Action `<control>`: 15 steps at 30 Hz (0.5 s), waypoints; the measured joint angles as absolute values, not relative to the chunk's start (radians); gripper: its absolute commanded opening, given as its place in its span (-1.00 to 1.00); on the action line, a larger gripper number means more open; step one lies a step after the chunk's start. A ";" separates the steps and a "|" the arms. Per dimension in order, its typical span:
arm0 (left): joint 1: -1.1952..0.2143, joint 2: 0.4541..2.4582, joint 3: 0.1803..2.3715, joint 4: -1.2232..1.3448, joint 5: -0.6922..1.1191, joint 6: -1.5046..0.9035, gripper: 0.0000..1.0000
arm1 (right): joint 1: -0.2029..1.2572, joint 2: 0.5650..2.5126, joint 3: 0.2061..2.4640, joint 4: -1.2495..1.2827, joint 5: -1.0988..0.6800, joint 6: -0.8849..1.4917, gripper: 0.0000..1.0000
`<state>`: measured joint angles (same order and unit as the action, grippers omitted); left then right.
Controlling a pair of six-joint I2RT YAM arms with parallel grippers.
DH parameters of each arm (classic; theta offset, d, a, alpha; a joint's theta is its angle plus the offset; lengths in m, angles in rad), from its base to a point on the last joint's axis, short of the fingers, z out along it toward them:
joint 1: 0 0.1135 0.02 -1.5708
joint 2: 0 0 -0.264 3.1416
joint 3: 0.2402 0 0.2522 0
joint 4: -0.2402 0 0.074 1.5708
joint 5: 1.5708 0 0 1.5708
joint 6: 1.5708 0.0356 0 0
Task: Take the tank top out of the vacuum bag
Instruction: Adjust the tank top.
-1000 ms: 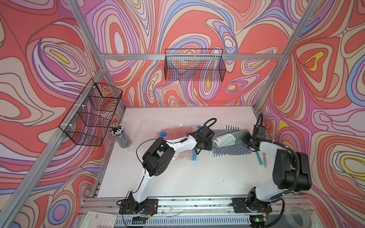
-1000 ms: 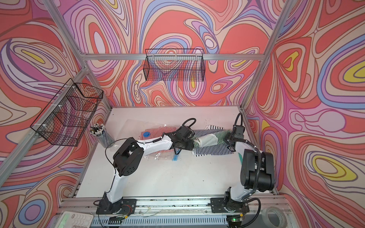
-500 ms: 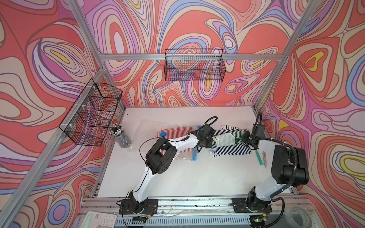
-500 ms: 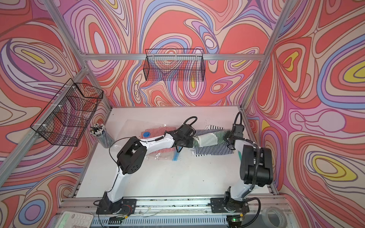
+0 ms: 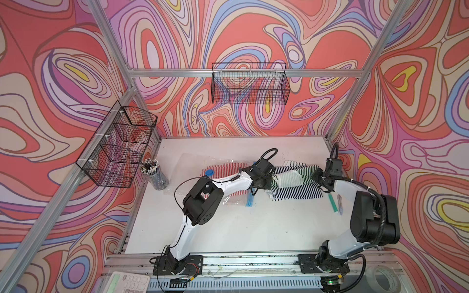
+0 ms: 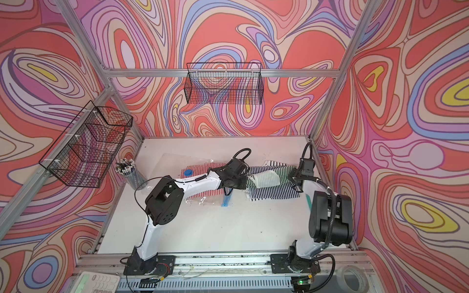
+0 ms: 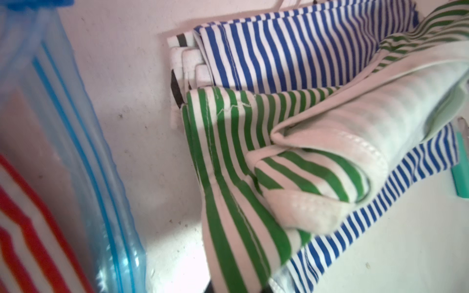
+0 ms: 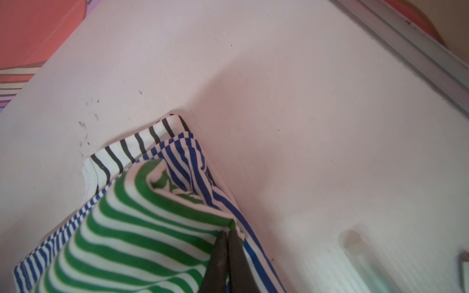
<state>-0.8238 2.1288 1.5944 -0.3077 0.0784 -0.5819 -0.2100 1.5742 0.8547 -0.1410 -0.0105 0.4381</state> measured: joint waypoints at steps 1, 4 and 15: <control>-0.824 2.114 1.591 -0.309 0.081 -0.584 -1.00 | -0.210 1.565 0.860 -0.157 -0.006 0.439 -1.00; -0.824 2.076 1.582 -0.310 0.093 -0.591 -1.00 | -0.210 1.557 0.877 -0.196 0.008 0.438 -1.00; -0.824 2.032 1.507 -0.315 0.188 -0.643 -1.00 | -0.208 1.504 0.881 -0.323 0.060 0.430 -1.00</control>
